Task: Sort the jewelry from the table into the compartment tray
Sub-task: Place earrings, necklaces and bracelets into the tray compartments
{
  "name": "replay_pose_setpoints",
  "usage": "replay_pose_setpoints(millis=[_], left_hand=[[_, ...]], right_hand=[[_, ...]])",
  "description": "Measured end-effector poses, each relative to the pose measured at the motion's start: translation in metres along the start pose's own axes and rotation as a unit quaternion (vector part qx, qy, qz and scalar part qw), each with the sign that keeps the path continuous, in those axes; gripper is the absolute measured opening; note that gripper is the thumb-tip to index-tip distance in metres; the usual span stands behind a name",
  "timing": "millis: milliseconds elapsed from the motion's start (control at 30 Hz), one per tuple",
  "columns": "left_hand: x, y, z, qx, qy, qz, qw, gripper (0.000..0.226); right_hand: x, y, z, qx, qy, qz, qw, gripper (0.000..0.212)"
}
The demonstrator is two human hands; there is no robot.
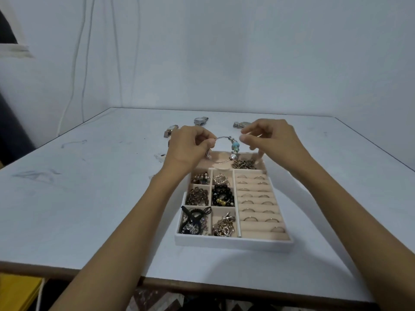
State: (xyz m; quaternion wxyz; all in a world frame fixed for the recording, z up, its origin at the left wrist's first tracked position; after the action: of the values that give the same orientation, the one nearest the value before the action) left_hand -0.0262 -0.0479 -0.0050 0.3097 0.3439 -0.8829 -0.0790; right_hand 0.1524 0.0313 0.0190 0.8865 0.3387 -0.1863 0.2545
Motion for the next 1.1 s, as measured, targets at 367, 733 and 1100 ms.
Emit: replay_pose_setpoints(millis=[367, 733, 1100], left_hand=[[-0.031, 0.006, -0.001, -0.004, 0.039, 0.063, 0.997, 0.006], [-0.039, 0.008, -0.003, -0.016, 0.12, 0.135, 0.983, 0.013], [-0.042, 0.002, -0.007, -0.022, 0.154, 0.153, 0.976, 0.01]], right_hand=[[-0.008, 0.002, -0.024, -0.084, 0.053, 0.004, 0.995, 0.013], [-0.008, 0.009, -0.033, -0.046, -0.145, 0.011, 0.988, 0.012], [-0.007, 0.006, -0.028, -0.047, -0.324, 0.067, 0.942, 0.016]])
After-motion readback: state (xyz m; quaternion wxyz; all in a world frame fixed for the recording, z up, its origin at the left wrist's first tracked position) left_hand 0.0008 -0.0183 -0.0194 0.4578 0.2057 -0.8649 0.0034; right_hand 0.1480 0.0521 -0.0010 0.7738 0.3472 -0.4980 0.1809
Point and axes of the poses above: each hand's wrist, its own y-axis towards the middle knuckle, its own x-axis out of the back of the hand, z = x × y, the point moved 2 cm from there along y, towards the middle knuckle, and after that the axes turned 12 degrees about x, right-handed, at the moved point
